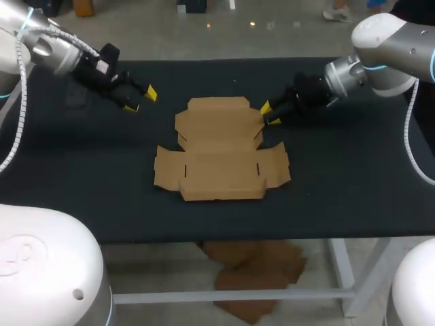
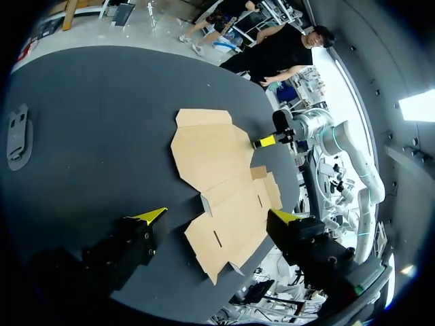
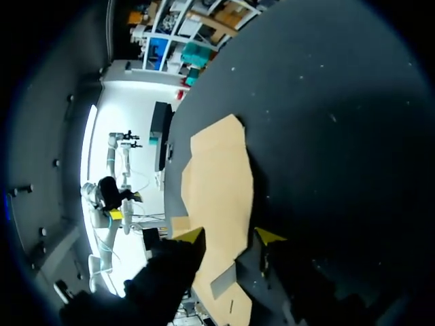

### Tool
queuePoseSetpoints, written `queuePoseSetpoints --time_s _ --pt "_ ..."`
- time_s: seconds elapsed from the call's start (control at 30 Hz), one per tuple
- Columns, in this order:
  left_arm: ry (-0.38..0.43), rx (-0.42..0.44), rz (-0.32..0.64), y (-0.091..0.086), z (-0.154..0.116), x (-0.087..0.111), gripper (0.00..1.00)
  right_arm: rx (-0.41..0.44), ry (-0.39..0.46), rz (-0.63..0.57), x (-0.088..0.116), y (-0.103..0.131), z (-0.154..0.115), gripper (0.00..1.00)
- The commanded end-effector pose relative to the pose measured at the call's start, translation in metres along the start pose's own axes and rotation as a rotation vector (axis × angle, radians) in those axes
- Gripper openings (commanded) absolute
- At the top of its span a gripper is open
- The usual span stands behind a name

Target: Assemble the packaging by folding the flat box into shape, placing the metal phone stand inside, and closing the box properly

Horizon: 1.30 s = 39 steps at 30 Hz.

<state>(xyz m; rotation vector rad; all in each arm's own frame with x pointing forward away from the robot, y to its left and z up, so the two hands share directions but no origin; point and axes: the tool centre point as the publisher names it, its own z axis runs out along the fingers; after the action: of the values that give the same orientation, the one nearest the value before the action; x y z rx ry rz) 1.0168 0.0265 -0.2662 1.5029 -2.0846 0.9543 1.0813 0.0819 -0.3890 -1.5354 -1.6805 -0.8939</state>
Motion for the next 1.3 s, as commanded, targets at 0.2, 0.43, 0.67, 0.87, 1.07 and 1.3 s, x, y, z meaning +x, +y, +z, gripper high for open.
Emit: queuePoseSetpoints --time_s 0.2,0.43,0.67,0.87,1.07,1.3 --pt "-0.001 -0.008 0.002 0.000 0.000 0.000 1.00 0.047 -0.001 0.028 -0.011 0.007 0.009 0.53" --pt "0.002 -0.009 0.002 0.000 0.000 -0.001 1.00 0.068 -0.005 0.033 -0.012 0.013 0.020 0.55" --pt "0.004 -0.004 0.001 0.001 -0.002 -0.002 1.00 0.081 0.012 0.028 -0.010 0.017 0.035 0.56" --pt "0.005 -0.003 0.000 0.002 -0.003 -0.003 1.00 0.079 0.032 0.021 -0.007 0.018 0.042 0.53" --pt "0.009 -0.003 -0.003 0.004 -0.003 -0.005 1.00 0.060 0.056 0.019 -0.006 0.015 0.050 0.51" --pt "0.016 -0.009 -0.004 0.005 -0.002 -0.006 1.00 0.046 0.093 0.017 -0.008 0.012 0.060 0.40"
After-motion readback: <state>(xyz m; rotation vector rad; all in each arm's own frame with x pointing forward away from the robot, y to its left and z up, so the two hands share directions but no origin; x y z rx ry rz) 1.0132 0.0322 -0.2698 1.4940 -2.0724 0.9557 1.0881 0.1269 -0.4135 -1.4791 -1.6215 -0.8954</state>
